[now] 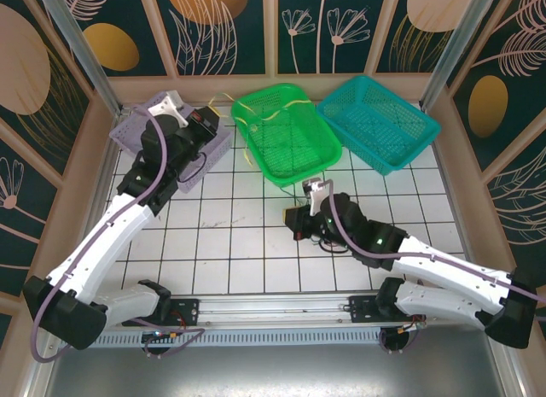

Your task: Untangle the cables

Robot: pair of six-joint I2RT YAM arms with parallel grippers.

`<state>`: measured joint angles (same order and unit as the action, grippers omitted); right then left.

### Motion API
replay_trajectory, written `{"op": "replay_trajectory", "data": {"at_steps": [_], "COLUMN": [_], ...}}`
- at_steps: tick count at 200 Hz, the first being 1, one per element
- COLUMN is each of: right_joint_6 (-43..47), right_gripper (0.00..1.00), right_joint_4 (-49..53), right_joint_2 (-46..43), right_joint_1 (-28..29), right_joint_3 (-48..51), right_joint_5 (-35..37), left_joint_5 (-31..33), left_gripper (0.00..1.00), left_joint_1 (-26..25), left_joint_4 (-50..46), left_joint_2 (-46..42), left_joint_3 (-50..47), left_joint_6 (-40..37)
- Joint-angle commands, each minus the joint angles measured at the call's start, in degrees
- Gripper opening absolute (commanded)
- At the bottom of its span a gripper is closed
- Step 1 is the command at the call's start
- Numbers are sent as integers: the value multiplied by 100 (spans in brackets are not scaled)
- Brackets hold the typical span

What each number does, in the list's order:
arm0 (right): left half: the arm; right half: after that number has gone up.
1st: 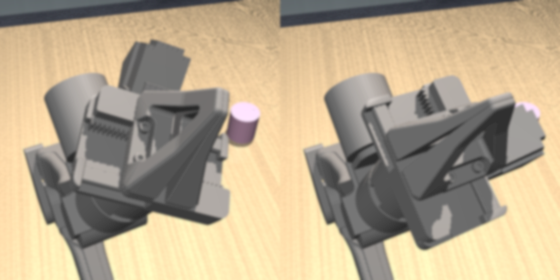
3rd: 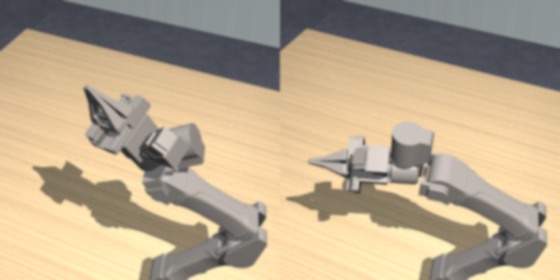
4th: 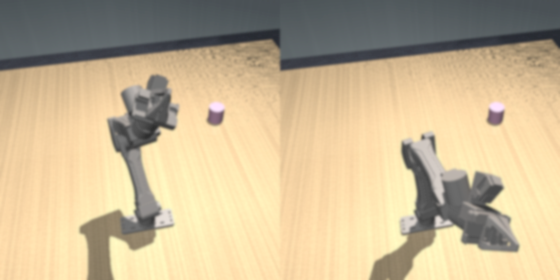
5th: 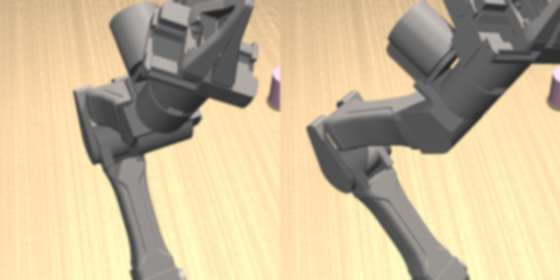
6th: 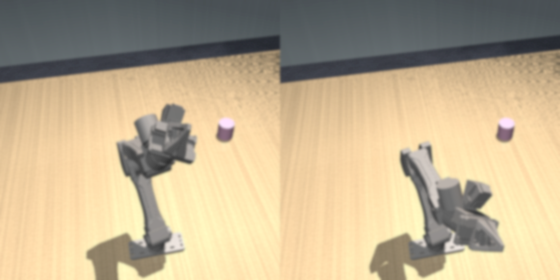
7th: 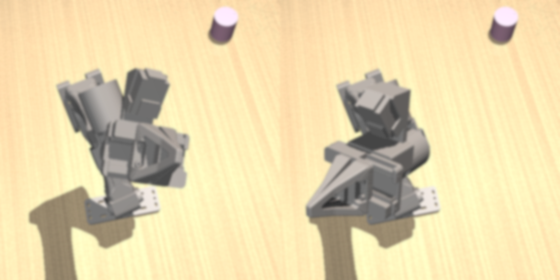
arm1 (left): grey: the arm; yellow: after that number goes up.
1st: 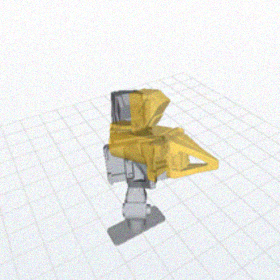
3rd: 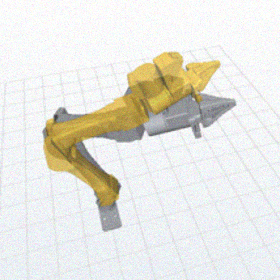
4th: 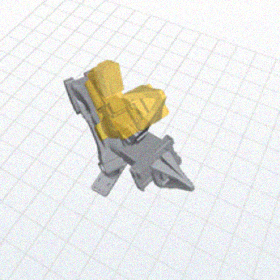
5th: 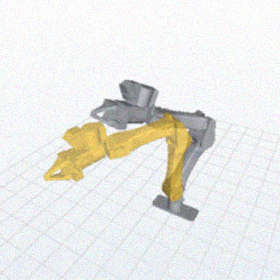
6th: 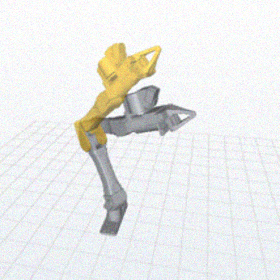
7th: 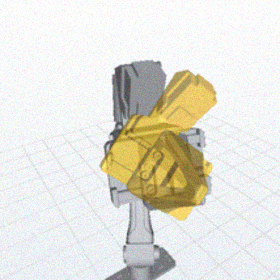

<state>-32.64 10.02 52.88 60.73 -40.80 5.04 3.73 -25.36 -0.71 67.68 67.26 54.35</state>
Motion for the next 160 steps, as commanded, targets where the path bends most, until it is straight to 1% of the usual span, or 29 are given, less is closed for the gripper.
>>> {"op": "replay_trajectory", "data": {"at_steps": [1,27,50,71,84,93,102,109,118,128,138,148,160], "right_joint_6": [226,-9,-300,-596,-972,-1355,-1864,-2368,-3086,-3800,-4354,-4734,-5137], "right_gripper": [0,0,0,0,1,11,19,24,29,31,32,35,37], "right_joint_4": [596,777,826,627,277,-322,-1103,-1857,-2891,-4085,-4970,-5586,-6015], "right_joint_2": [197,292,131,-148,-305,-408,-458,-444,-356,-152,160,510,1054], "right_joint_1": [273,555,552,257,-179,-593,-1017,-1319,-1648,-1889,-2030,-2082,-2120], "right_joint_3": [220,367,271,-152,-359,-337,-184,-36,178,384,441,342,104], "right_joint_5": [884,1233,1246,776,205,-438,-1132,-1545,-1902,-2093,-2121,-2150,-2270], "left_joint_5": [113,-8,-310,-623,-750,-867,-980,-1026,-1063,-1062,-1064,-1067,-1108], "left_gripper": [0,0,0,0,0,0,0,0,0,0,0,0,0], "left_joint_1": [234,454,480,484,480,482,481,480,480,481,473,480,480], "left_joint_4": [139,88,149,509,845,1144,1416,1546,1767,1996,2224,2386,2541], "left_joint_2": [15,67,174,118,-9,-97,-168,-222,-299,-401,-484,-550,-596], "left_joint_3": [417,637,725,418,94,-141,-393,-535,-735,-958,-1116,-1330,-1463], "left_joint_6": [42,-16,-65,7,130,258,423,544,704,887,1097,1271,1445]}}
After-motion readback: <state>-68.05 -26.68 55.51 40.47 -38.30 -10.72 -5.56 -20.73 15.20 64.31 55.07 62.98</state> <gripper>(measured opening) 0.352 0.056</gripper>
